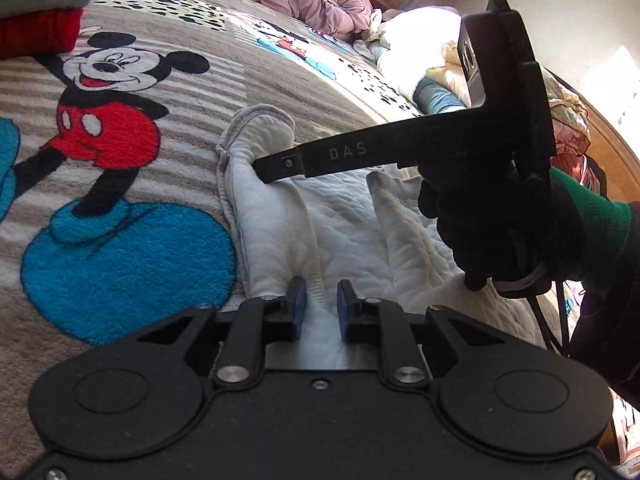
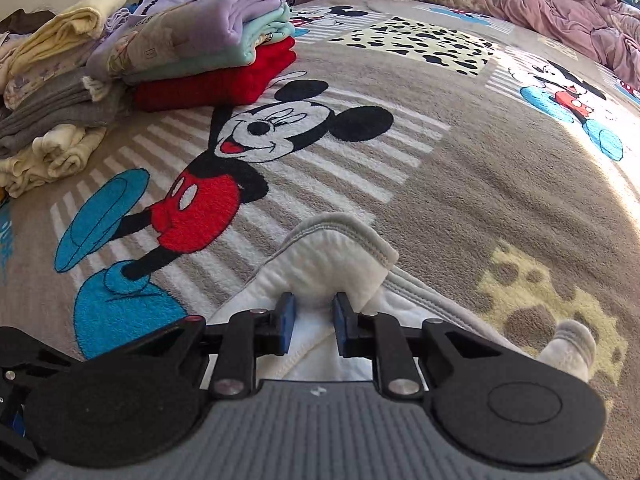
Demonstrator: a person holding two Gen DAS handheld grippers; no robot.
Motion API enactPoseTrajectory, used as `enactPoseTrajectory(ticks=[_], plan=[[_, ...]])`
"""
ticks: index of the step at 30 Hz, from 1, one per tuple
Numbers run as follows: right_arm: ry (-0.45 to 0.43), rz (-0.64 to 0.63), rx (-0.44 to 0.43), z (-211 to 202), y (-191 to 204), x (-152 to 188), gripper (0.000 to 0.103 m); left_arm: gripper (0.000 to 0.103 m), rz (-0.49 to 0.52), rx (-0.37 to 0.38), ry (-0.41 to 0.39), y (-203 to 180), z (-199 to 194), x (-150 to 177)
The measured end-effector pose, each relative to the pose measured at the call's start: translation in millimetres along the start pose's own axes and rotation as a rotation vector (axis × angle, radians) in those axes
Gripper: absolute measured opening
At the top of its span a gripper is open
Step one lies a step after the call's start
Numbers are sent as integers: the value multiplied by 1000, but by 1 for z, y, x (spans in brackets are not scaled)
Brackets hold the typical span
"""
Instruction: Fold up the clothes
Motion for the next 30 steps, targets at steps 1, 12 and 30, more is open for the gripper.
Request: enactPoseTrajectory(ticks=[1, 12, 30], plan=[[6, 0, 0, 0, 0, -1, 20, 15, -4, 17, -1, 1, -4, -1], [87, 12, 7, 5, -2, -14, 20, 15, 122, 88, 28, -7, -35, 4], [119, 16, 19, 10, -1, -17, 20, 14, 331, -134, 8, -13, 6, -5]])
Point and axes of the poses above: each gripper's, at about its wrist camera, not at the fingertips, and z roughly the way its jaws point, y to its left, x to its underside, the point moved 5 cm from there along z, roughly the way its jaws point, and after that the axes turned 1 degree about -x, right-handed, at the moved point
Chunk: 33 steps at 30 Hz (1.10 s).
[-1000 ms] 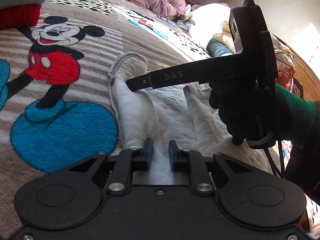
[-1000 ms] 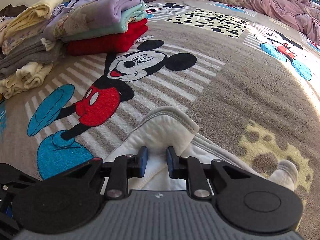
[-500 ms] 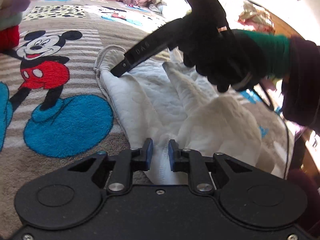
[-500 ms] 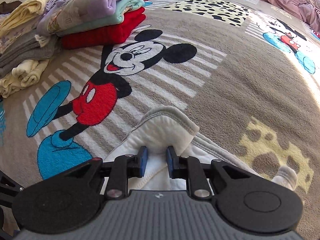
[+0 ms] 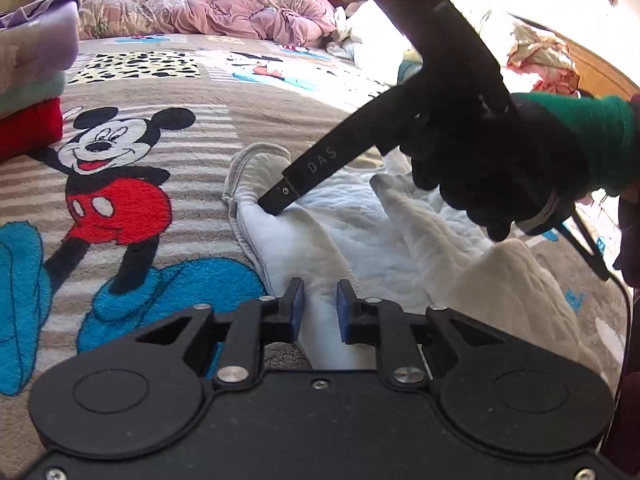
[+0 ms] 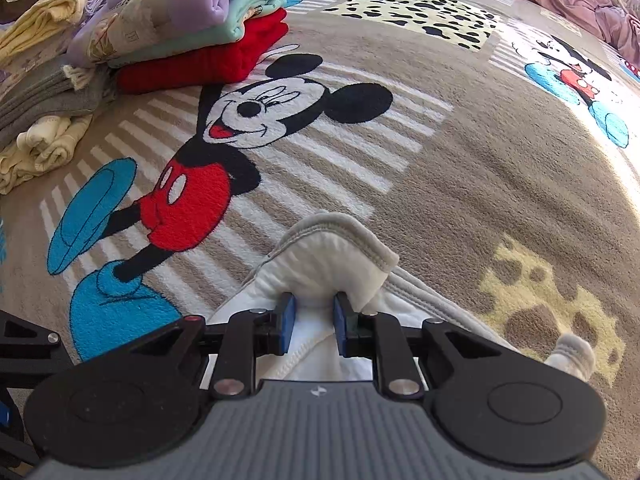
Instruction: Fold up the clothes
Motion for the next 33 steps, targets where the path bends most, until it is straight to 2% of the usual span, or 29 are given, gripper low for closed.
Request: enactPoseTrajectory(ticks=[5, 7, 10, 13, 15, 16, 19, 23, 25, 27, 28, 30, 33], plan=[[4, 2, 0, 1, 0, 0, 20, 14, 48, -26, -11, -3, -4, 7], [6, 4, 4, 1, 0, -1, 20, 15, 36, -15, -26, -3, -25, 7], [9, 2, 17, 1, 2, -1, 20, 15, 66, 39, -47, -17, -53, 16], [6, 4, 29, 2, 3, 0, 20, 15, 89, 85, -20, -32, -54, 25], [3, 2, 37, 2, 4, 0, 20, 14, 223, 7, 54, -48, -38, 46], [4, -1, 40, 2, 5, 0, 20, 14, 245, -8, 46, -51, -36, 51], [11, -7, 49, 3, 6, -1, 20, 14, 199, 26, 51, -46, -43, 46], [26, -17, 64, 4, 8, -3, 20, 15, 217, 43, -23, -46, -71, 42], [33, -23, 75, 5, 9, -4, 20, 22, 224, 55, -69, -54, -88, 42], [39, -34, 91, 5, 12, -4, 20, 53, 257, 66, -135, -70, -103, 44], [41, -41, 101, 5, 14, -4, 20, 55, 278, 59, -165, -81, -108, 46], [44, -44, 117, 5, 16, -5, 21, 56, 388, 30, -193, -107, -109, 55], [58, -49, 134, 4, 19, -8, 21, 57, 530, -26, -179, -131, -92, 69]])
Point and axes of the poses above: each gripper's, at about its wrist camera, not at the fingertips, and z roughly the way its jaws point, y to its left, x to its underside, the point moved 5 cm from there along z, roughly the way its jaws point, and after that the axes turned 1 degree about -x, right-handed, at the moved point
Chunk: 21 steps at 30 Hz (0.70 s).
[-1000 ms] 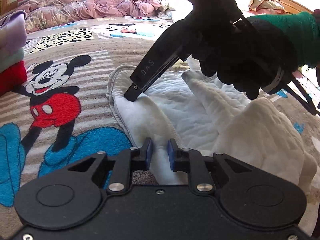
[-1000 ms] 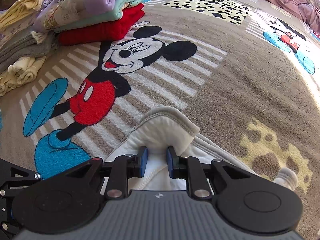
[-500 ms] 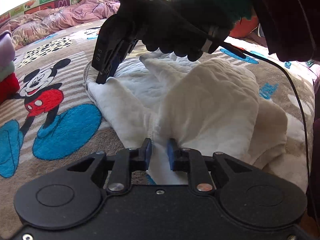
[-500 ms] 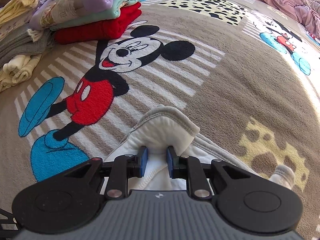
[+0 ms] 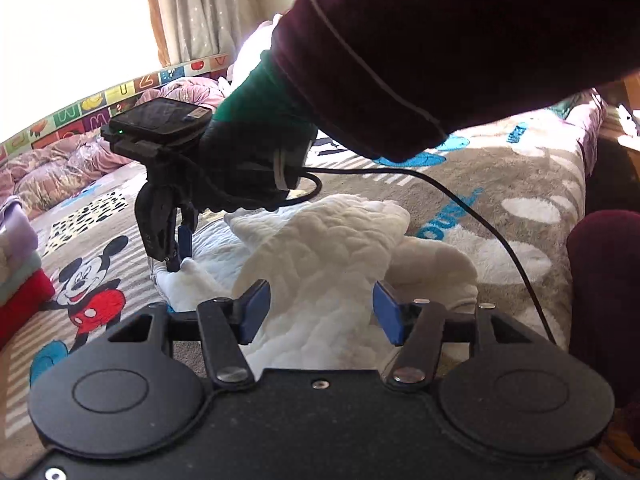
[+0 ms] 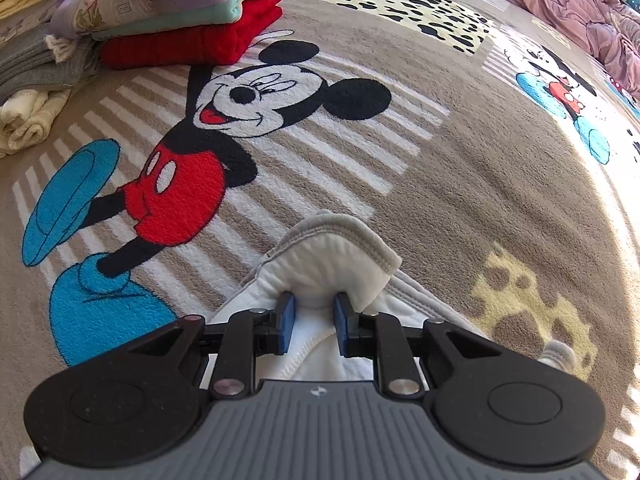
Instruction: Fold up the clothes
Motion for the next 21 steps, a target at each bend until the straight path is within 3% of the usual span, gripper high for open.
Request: enactPoseTrajectory(ticks=[4, 7, 11, 14, 21], plan=[[13, -21, 35, -1, 6, -3, 23, 57, 72, -35, 46, -8, 16, 8], [1, -33, 50, -4, 9, -5, 24, 60, 47, -32, 54, 1, 20, 11], [-48, -17, 39, -15, 5, -8, 28, 61, 53, -25, 59, 1, 23, 15], [-96, 35, 10, -24, -1, -10, 41, 61, 42, -22, 50, 2, 21, 15], [-164, 67, -30, -41, -2, -17, 40, 61, 21, -18, 33, 5, 15, 13]])
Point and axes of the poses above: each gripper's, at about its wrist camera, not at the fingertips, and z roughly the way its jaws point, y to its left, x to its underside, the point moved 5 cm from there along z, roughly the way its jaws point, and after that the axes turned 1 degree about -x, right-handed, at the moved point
